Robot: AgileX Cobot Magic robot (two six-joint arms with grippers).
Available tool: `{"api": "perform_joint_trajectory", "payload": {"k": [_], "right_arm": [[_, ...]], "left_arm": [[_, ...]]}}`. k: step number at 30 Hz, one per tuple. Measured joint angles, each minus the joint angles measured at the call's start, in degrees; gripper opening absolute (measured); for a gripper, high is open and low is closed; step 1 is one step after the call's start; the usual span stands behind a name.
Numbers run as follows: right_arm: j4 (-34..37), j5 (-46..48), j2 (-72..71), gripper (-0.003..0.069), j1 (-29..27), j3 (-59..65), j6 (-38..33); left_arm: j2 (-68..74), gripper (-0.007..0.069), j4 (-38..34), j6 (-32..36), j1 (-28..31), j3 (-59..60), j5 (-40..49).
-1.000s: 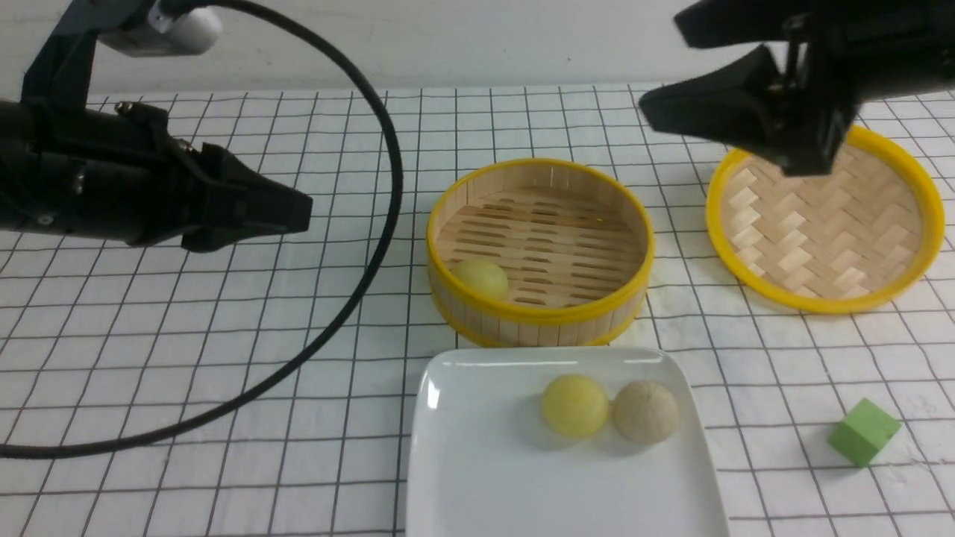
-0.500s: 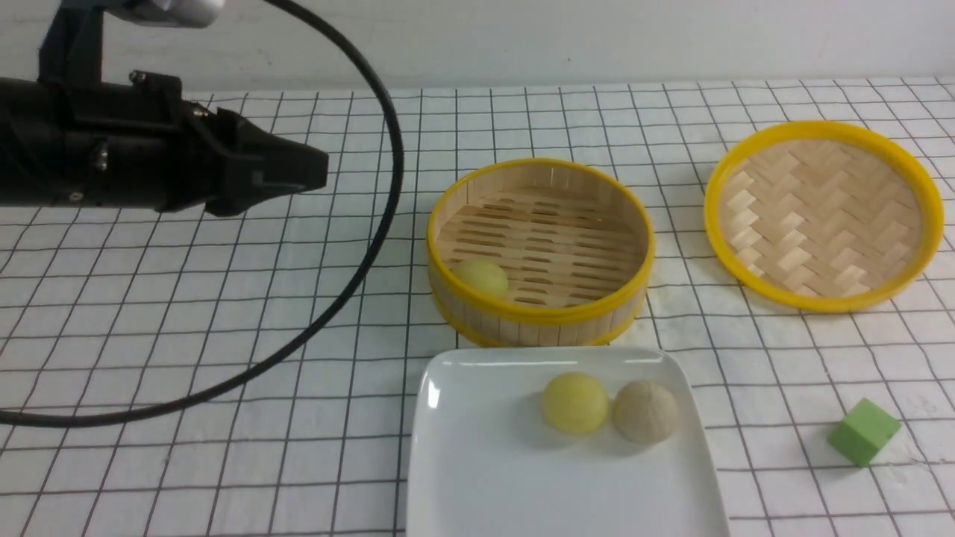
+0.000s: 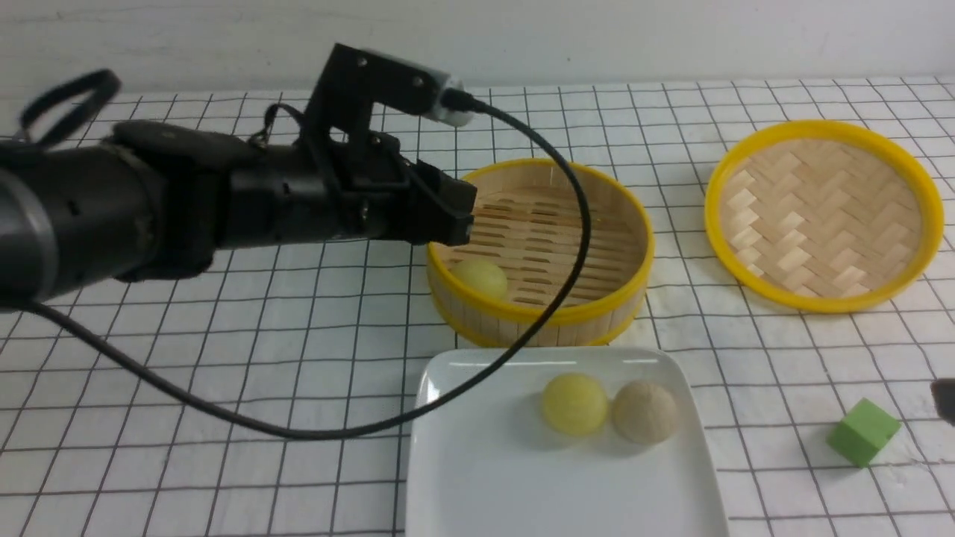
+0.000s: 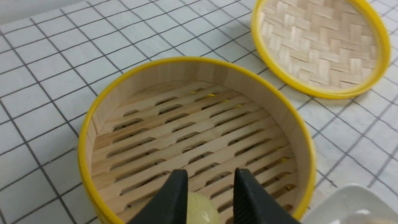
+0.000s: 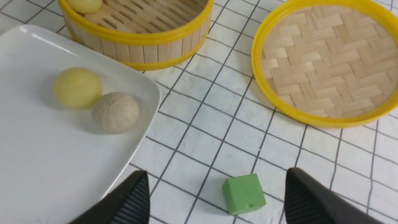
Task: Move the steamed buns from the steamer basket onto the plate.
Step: Use the left arm to grab the steamed stuffed bun that is closest to it
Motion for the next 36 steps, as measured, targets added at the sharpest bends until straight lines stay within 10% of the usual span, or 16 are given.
{"api": "perform_joint_trajectory", "payload": {"k": [8, 36], "right_arm": [[1.1, -9.6, -2.8, 0.0563, 0.0, 8.8, 0.0], [1.3, -11.4, -2.8, 0.0563, 0.0, 9.1, 0.0]], "left_arm": [[8.6, 0.0242, -8.7, 14.6, -0.7, -2.8, 0.4], [23.3, 0.0242, -9.2, 11.4, -0.8, -14.0, -1.0]]}}
